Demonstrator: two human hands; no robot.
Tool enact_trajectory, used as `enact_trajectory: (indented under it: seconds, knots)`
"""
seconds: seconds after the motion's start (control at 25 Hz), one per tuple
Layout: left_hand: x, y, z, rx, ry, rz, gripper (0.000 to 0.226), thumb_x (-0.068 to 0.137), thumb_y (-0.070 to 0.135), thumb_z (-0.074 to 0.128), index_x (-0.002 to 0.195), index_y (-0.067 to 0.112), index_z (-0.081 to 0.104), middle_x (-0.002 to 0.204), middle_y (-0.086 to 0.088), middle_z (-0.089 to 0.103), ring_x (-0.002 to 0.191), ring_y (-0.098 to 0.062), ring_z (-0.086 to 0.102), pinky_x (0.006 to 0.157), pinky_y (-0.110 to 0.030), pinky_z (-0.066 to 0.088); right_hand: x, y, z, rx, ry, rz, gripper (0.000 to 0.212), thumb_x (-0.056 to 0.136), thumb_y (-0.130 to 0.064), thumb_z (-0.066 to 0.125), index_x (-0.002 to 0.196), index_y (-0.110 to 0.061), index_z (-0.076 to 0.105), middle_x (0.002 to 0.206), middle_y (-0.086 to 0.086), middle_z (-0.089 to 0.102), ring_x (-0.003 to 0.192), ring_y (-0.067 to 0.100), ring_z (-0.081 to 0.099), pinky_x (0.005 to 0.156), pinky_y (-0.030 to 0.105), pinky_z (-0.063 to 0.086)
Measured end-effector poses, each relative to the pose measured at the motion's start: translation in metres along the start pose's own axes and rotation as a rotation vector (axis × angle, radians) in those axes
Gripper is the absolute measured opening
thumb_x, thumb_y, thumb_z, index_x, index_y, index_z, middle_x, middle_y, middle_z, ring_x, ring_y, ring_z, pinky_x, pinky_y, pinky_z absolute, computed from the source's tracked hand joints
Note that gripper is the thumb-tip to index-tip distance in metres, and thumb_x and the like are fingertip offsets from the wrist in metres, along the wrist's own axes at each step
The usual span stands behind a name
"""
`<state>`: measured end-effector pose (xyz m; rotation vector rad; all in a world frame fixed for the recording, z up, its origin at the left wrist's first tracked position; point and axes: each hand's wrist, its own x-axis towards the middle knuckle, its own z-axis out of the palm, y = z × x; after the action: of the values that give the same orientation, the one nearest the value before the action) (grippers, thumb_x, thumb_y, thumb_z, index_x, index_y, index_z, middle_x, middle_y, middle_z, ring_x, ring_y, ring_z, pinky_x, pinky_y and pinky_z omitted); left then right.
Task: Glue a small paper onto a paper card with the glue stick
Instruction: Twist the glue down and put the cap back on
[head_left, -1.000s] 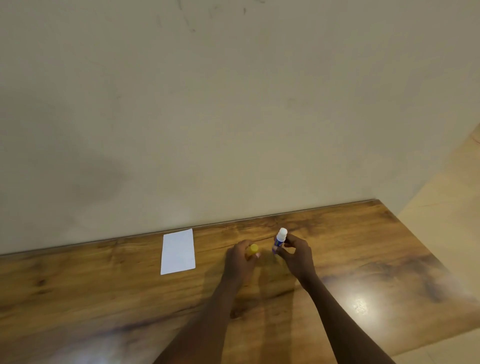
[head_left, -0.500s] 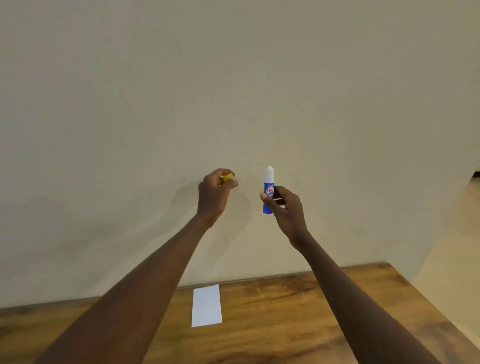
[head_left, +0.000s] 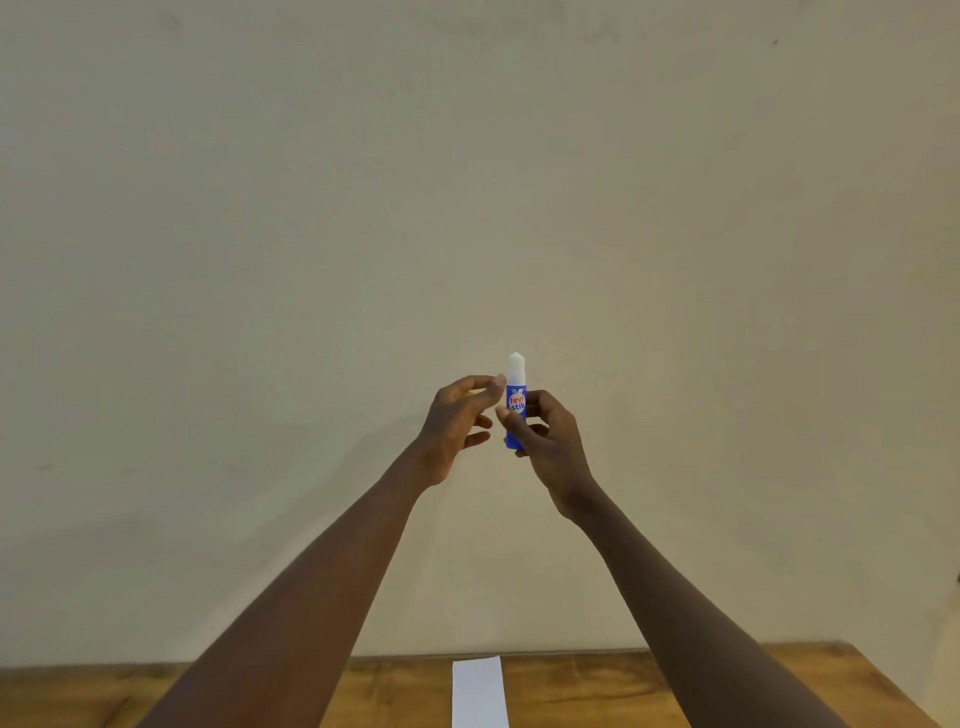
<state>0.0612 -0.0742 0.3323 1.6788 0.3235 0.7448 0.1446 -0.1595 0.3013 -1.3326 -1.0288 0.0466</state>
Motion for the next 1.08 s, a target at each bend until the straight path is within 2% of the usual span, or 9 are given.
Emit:
enact_trajectory:
  seconds: [0.12, 0.36, 0.48, 0.56, 0.64, 0.8, 0.92, 1.0, 1.08]
  knots:
    - [-0.004, 0.013, -0.007, -0.003, 0.023, -0.002, 0.015, 0.083, 0.032, 0.061, 0.093, 0.02, 0.063, 0.083, -0.005, 0.058, 0.083, -0.02, 0.049, 0.072, -0.03, 0.046, 0.003, -0.012, 0.006, 0.02, -0.039, -0.023, 0.016, 0.084, -0.018, 0.06, 0.097, -0.01, 0.055, 0.077, -0.004, 0.057, 0.066, 0.011, 0.054, 0.048, 0.01, 0.044]
    - [-0.005, 0.033, -0.01, -0.02, 0.004, 0.074, 0.035, 0.085, 0.027, 0.059, 0.114, 0.007, 0.059, 0.095, -0.009, 0.059, 0.083, -0.017, 0.054, 0.08, -0.033, 0.046, 0.005, -0.032, 0.007, 0.041, -0.035, -0.032, 0.016, 0.081, -0.019, 0.062, 0.094, -0.01, 0.059, 0.077, -0.002, 0.06, 0.067, 0.011, 0.053, 0.051, 0.009, 0.044]
    - [-0.007, 0.036, -0.008, -0.103, 0.01, 0.068, 0.026, 0.085, 0.026, 0.057, 0.104, 0.009, 0.061, 0.088, -0.006, 0.054, 0.079, -0.017, 0.046, 0.075, -0.03, 0.043, 0.002, -0.035, 0.009, 0.217, -0.014, 0.255, 0.043, 0.09, -0.042, 0.041, 0.093, -0.005, 0.062, 0.069, 0.001, 0.061, 0.062, 0.015, 0.053, 0.055, 0.02, 0.043]
    - [-0.007, 0.037, -0.009, -0.156, 0.013, 0.048, 0.022, 0.086, 0.026, 0.056, 0.101, 0.011, 0.061, 0.084, -0.003, 0.051, 0.076, -0.015, 0.041, 0.071, -0.029, 0.041, 0.0, -0.037, 0.009, 0.415, -0.06, 0.549, 0.064, 0.089, -0.057, 0.027, 0.074, -0.005, 0.062, 0.05, 0.0, 0.056, 0.044, 0.012, 0.047, 0.045, 0.02, 0.039]
    - [-0.007, 0.039, -0.009, -0.172, 0.013, 0.042, 0.02, 0.087, 0.027, 0.054, 0.098, 0.013, 0.062, 0.083, -0.001, 0.052, 0.076, -0.015, 0.04, 0.071, -0.029, 0.041, -0.002, -0.038, 0.01, 0.578, -0.071, 0.665, 0.059, 0.089, -0.055, 0.031, 0.063, -0.008, 0.054, 0.037, -0.003, 0.045, 0.031, 0.007, 0.037, 0.033, 0.015, 0.032]
    - [-0.004, 0.045, -0.001, -0.269, 0.053, 0.068, 0.021, 0.088, 0.021, 0.053, 0.101, 0.007, 0.061, 0.08, -0.003, 0.053, 0.072, -0.015, 0.04, 0.069, -0.024, 0.041, -0.001, -0.043, 0.02, 0.879, 0.097, 0.538, 0.038, 0.087, -0.04, 0.049, 0.068, -0.008, 0.053, 0.037, -0.004, 0.044, 0.03, 0.006, 0.037, 0.032, 0.012, 0.035]
    - [0.0, 0.051, 0.004, -0.382, 0.095, 0.077, 0.024, 0.087, 0.017, 0.055, 0.103, 0.0, 0.06, 0.078, -0.005, 0.051, 0.069, -0.016, 0.037, 0.066, -0.022, 0.042, 0.001, -0.045, 0.021, 0.871, 0.218, 0.344, 0.022, 0.084, -0.023, 0.058, 0.088, -0.002, 0.063, 0.062, 0.002, 0.057, 0.043, 0.006, 0.055, 0.046, 0.012, 0.049]
    - [0.001, 0.055, 0.004, -0.384, 0.074, 0.088, 0.017, 0.087, 0.017, 0.054, 0.096, 0.004, 0.061, 0.077, -0.005, 0.05, 0.067, -0.015, 0.036, 0.066, -0.022, 0.043, 0.001, -0.044, 0.015, 0.829, 0.207, 0.3, 0.027, 0.086, -0.022, 0.055, 0.101, 0.0, 0.061, 0.073, 0.007, 0.065, 0.053, 0.01, 0.064, 0.051, 0.015, 0.052]
    - [0.0, 0.058, 0.003, -0.342, 0.013, 0.095, 0.016, 0.088, 0.017, 0.053, 0.095, 0.005, 0.061, 0.081, -0.006, 0.051, 0.069, -0.015, 0.037, 0.068, -0.022, 0.042, 0.0, -0.048, 0.005, 0.823, 0.148, 0.431, 0.046, 0.089, -0.041, 0.044, 0.09, 0.001, 0.062, 0.057, 0.007, 0.066, 0.043, 0.01, 0.059, 0.042, 0.015, 0.048]
